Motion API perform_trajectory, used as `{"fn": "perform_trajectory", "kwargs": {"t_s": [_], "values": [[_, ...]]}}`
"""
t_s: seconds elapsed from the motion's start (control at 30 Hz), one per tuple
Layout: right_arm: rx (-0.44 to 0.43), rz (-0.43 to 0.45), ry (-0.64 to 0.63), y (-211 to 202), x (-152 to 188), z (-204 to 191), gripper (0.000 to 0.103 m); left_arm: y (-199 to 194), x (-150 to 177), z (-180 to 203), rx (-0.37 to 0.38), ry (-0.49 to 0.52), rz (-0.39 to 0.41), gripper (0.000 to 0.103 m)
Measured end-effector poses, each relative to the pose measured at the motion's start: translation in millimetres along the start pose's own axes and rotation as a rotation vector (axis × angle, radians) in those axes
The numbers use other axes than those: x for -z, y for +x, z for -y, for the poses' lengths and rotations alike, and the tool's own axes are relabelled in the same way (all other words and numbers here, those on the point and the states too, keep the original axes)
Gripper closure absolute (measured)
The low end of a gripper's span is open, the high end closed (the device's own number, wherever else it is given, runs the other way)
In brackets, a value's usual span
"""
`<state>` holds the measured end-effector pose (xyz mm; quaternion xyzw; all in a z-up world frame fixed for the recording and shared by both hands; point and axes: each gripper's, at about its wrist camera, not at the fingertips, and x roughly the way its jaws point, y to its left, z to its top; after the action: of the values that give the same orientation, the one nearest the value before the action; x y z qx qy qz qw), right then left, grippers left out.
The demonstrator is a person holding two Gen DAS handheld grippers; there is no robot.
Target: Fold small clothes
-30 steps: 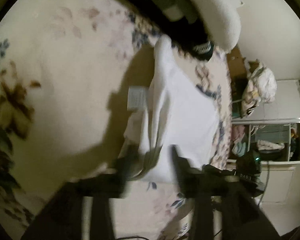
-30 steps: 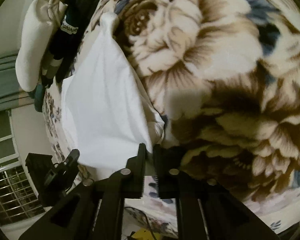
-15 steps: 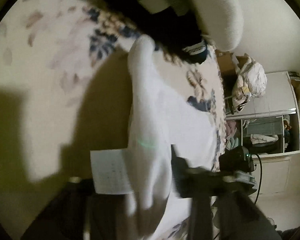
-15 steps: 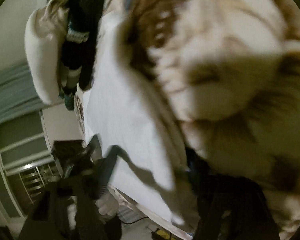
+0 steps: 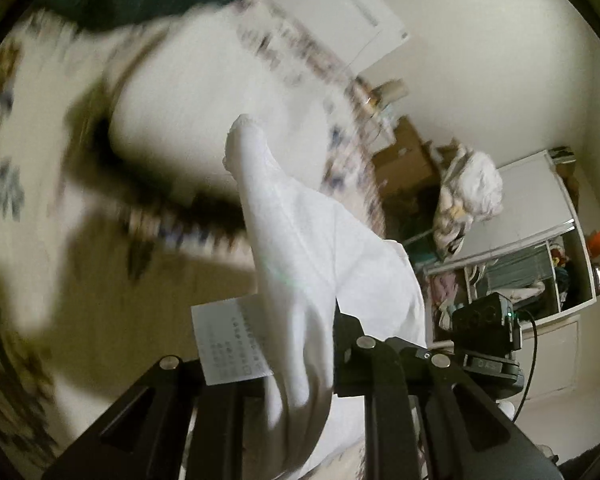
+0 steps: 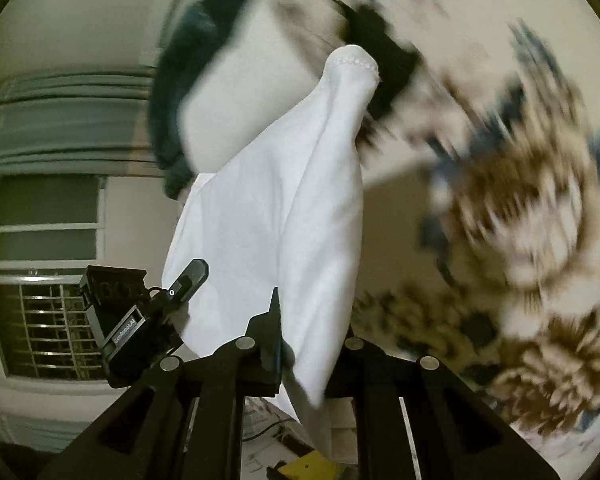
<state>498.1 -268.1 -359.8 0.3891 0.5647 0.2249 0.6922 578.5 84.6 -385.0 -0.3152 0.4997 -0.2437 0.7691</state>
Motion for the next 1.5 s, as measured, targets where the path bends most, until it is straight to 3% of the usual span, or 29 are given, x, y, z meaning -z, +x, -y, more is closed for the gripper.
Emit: {"fn": "perform_trajectory", "kwargs": {"t_s": [0.17,0.33,0.57,0.63,0.7,0.77,0.83,0.9,1.0,1.07,1.2,1.5], "values": [[-0.012,0.070,-0.093,2,-87,-72,0.090,-4,-93,26,-0.010,0.073,0.111,0.088],[0.027,0.071,-0.126,58,-174,-103,0.090,27,-166,-8,-0.073,0.066,0.141,0.088],[0.160,-0.002,-0.101,132,-216,-74,0.090,80,-186,-62,-0.209,0.053,0.026,0.085],[0.189,-0.011,-0.113,138,-217,-70,0.089,79,-181,-62,-0.228,0.069,0.026,0.083],[0.225,-0.011,-0.127,139,-216,-71,0.084,75,-179,-54,-0.297,0.102,0.037,0.077],[0.301,0.015,-0.168,134,-213,-80,0.072,68,-176,-42,-0.387,0.123,0.069,0.069],[0.446,0.055,-0.223,125,-209,-90,0.045,59,-175,-33,-0.448,0.137,0.109,0.067],[0.559,0.092,-0.267,118,-199,-99,0.026,50,-174,-24,-0.521,0.160,0.149,0.036],[0.745,0.143,-0.335,108,-176,-112,0.000,33,-163,-7,-0.587,0.206,0.211,0.000],[0.842,0.164,-0.357,100,-159,-119,0.000,25,-151,6,-0.637,0.228,0.215,0.000],[0.931,0.232,-0.347,72,-125,-132,0.000,13,-130,27,-0.704,0.258,0.201,0.000],[1.003,0.387,-0.390,-13,-42,-208,0.000,-42,-81,100,-0.739,0.307,0.219,0.000]]}}
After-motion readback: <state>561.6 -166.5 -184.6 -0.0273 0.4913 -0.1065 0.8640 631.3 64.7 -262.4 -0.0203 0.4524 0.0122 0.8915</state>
